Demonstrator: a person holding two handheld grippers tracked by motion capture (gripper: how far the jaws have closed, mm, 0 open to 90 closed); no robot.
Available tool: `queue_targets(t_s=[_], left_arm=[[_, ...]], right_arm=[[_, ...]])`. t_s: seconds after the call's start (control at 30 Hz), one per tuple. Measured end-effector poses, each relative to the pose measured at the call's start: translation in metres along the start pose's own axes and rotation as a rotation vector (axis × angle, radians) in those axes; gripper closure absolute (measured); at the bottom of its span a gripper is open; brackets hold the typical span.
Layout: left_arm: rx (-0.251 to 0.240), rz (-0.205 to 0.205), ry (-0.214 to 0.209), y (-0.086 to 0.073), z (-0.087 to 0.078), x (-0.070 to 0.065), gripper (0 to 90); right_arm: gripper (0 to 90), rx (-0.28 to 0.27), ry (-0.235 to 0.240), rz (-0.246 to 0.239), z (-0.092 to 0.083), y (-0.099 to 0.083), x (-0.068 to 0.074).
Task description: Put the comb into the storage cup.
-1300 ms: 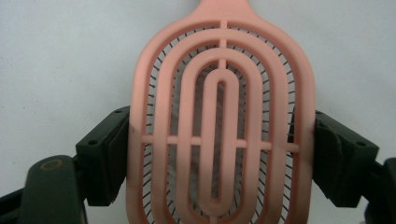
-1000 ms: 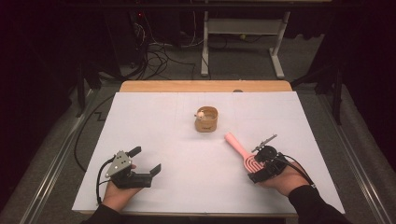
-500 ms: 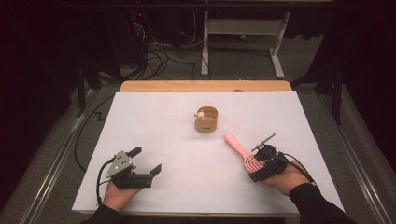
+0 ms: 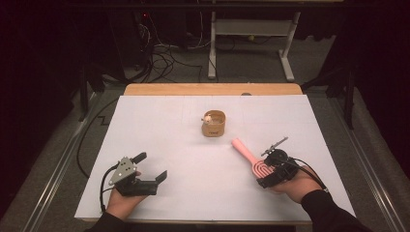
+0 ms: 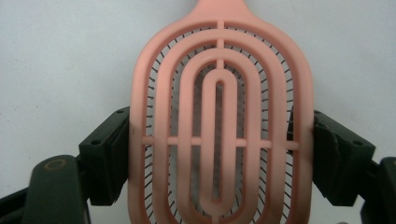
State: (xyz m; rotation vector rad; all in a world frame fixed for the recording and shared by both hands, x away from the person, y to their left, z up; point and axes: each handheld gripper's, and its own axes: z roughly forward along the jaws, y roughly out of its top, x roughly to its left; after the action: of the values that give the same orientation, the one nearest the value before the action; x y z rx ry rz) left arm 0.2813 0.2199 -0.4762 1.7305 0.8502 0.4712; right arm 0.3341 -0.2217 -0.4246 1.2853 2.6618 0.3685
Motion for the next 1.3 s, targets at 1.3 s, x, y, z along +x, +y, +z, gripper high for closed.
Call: queue_targets(t_s=[1.3], left_arm=[[-0.017,0.084,0.082,0.052,0.048,-0.023,0.0]], right_arm=[[20.3,-0.053,0.07,-0.11,-0.026,0.023,0.02]])
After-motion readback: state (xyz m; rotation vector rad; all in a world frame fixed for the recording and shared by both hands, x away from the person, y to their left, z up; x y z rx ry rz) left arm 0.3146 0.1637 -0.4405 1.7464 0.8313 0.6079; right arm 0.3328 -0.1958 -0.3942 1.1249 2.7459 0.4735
